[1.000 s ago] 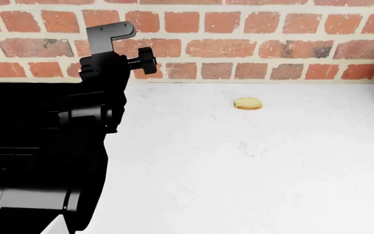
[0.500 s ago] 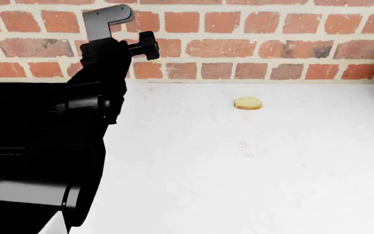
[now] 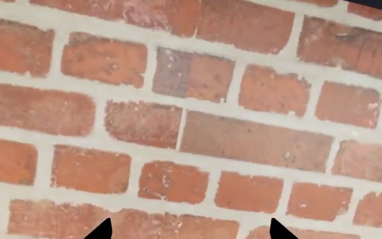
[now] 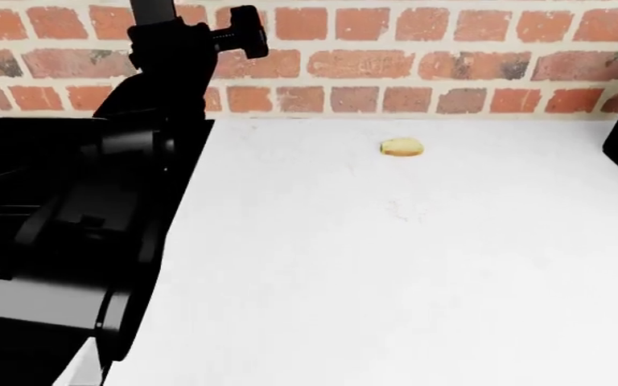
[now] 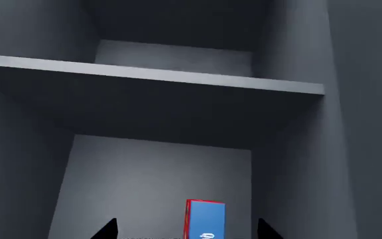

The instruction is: Pick the boxed food and bar from the counter and place them in the cabinets closest to them.

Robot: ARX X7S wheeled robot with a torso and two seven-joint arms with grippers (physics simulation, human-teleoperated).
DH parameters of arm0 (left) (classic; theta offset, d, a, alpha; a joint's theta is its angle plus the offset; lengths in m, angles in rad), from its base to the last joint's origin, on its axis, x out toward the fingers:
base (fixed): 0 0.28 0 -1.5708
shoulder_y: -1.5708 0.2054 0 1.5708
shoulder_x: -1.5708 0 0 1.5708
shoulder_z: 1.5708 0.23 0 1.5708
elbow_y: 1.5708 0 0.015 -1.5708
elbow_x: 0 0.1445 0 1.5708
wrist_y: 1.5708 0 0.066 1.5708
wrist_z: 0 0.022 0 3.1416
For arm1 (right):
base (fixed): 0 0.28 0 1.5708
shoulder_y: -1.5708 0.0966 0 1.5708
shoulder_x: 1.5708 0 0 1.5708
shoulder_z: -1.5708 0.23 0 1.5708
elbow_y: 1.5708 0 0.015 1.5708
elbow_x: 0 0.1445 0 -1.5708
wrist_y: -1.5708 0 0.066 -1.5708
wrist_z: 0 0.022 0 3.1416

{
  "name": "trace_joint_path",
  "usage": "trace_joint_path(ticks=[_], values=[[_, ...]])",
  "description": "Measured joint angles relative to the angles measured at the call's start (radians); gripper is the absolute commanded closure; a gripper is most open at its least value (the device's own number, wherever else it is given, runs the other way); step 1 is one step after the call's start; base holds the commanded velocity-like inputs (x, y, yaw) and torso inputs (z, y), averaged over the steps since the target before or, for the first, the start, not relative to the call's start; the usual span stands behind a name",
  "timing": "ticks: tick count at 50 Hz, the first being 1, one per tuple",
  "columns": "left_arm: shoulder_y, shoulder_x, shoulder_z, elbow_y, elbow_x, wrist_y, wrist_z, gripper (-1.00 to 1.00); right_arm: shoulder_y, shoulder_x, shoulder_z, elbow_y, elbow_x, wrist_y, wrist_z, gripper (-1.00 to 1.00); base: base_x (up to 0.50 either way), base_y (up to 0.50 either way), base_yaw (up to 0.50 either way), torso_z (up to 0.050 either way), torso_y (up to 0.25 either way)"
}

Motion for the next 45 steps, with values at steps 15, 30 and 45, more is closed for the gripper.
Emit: trace_joint_path(ticks=[15, 30, 45], values=[[0.061, -0.036, -0.012, 0.175, -0.018, -0.085, -0.019, -1.0, -0.03, 0.005, 0.015, -0.081, 0.041, 0.025, 0.03, -1.0, -0.5, 0.07, 0.0, 0.0, 0.0], [0.318, -0.156, -0.038, 0.844, -0.145, -0.379, -0.177, -1.0, -0.178, 0.033, 0.067, -0.261, 0.137, 0.027, 0.105, -1.0, -0.5, 0.18, 0.0, 0.0, 0.0], [0.546, -0.275, -0.096, 1.38, -0.267, -0.55, -0.324, -1.0, -0.507, 0.129, 0.147, -0.597, 0.224, -0.028, 0.192, -1.0, -0.27, 0.06, 0.0, 0.0, 0.0]])
